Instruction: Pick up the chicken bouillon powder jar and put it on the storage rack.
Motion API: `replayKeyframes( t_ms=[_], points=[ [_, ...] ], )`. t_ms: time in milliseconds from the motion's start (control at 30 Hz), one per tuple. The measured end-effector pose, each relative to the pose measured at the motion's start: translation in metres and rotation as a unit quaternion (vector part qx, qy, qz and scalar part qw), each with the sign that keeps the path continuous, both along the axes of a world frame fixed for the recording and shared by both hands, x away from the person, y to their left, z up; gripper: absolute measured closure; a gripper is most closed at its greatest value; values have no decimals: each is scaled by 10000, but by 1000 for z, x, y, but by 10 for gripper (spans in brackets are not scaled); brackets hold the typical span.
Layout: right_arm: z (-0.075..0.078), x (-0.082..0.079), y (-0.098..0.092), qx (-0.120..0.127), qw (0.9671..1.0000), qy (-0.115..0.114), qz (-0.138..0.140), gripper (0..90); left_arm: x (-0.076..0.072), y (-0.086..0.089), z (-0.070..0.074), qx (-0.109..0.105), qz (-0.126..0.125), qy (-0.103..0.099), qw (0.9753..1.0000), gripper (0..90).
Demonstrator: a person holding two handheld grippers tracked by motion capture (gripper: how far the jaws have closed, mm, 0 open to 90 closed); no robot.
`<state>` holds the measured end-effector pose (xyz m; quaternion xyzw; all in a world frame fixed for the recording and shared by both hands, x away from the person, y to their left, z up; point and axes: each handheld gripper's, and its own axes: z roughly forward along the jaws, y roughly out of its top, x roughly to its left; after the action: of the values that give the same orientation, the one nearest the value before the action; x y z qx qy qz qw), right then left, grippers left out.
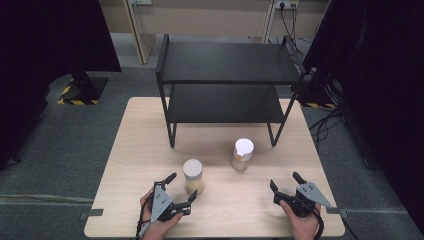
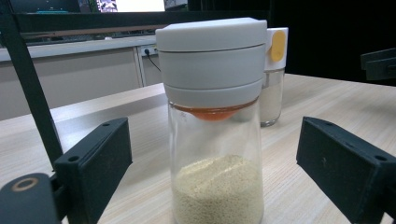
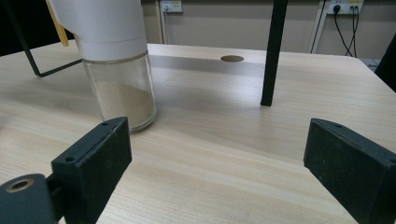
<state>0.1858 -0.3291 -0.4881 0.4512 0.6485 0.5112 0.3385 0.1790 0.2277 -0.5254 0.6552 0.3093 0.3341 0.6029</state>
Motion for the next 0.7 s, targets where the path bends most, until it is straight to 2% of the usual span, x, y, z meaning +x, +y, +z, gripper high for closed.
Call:
replayKeyframes(
  t_ms=[367,533,700],
  points=[
    [1,1,0,-2,10000,34,6,74,4,-7,7,-131,-46,-116,9998,99],
    [2,2,-1,30,10000,71,1,72,10,-12,11,-233,-61,-142,9996,107],
    [2,3,0,-3,10000,75,17,72,19,-18,13,-240,28,-99,9997,138]
  ],
)
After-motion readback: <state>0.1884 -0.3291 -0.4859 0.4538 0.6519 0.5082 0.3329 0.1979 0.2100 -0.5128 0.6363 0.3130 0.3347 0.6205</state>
